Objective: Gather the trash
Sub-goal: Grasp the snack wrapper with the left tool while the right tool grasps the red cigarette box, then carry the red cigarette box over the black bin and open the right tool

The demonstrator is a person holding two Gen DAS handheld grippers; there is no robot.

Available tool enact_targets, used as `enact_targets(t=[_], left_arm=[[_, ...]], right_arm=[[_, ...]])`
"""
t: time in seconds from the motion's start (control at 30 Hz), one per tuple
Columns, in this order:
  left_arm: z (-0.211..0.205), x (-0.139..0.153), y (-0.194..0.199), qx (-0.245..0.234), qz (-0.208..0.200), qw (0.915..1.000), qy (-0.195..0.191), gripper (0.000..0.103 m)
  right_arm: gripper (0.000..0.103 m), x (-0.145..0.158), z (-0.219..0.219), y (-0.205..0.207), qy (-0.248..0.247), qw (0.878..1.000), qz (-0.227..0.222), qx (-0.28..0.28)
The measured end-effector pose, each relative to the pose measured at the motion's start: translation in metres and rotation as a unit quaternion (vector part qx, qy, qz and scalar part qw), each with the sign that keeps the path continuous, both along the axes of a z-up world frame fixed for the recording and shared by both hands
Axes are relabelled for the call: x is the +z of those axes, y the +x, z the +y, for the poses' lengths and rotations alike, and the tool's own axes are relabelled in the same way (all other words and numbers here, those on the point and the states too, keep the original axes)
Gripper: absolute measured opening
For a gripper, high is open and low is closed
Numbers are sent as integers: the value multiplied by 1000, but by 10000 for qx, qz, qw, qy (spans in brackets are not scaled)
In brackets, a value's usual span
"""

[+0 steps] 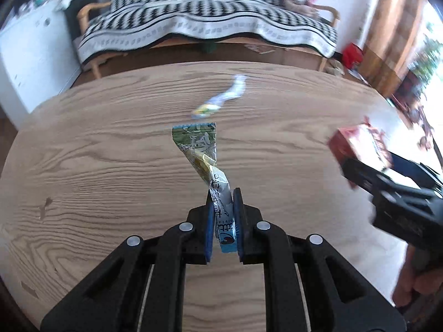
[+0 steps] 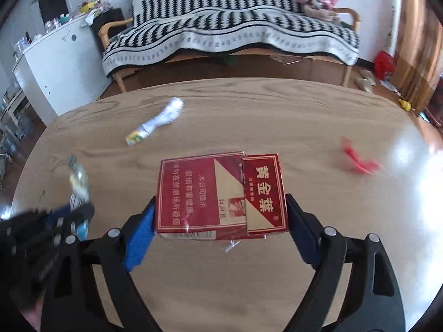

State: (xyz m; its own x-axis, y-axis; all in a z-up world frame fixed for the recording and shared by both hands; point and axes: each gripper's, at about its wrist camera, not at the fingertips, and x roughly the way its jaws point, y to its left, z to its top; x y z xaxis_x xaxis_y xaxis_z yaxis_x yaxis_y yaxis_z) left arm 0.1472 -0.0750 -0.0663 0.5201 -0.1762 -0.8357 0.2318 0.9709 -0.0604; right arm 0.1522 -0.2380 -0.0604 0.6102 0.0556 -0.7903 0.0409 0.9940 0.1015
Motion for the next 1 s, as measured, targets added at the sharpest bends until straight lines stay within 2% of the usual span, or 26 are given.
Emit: enact_targets(t=[0.23, 0.4, 0.57, 0.83, 0.87, 1.0], left_arm=[[-77, 21, -49, -751, -212, 9968, -143, 12], [-153, 27, -95, -1482, -294, 9884, -176, 12], [-240, 25, -152, -2360, -329, 9708, -281, 12], [-347, 5, -233, -3615, -233, 9312, -400, 12], [-359, 1, -243, -3760, -233, 9254, -420, 12], [-388, -9, -263, -4086, -184, 9113, -486, 12]], right_arm=[[84, 3, -105, -129, -201, 9949, -260, -954], [84, -10, -188, -224, -312, 9810, -259, -1897], [84, -30, -262, -306, -215, 9533, -67, -3010], [84, -68, -320, -386, -179, 9208, 217, -3890], [84, -77, -330, -396, -21, 9163, 288, -3994], [84, -91, -351, -421, 375, 9024, 321, -4281]])
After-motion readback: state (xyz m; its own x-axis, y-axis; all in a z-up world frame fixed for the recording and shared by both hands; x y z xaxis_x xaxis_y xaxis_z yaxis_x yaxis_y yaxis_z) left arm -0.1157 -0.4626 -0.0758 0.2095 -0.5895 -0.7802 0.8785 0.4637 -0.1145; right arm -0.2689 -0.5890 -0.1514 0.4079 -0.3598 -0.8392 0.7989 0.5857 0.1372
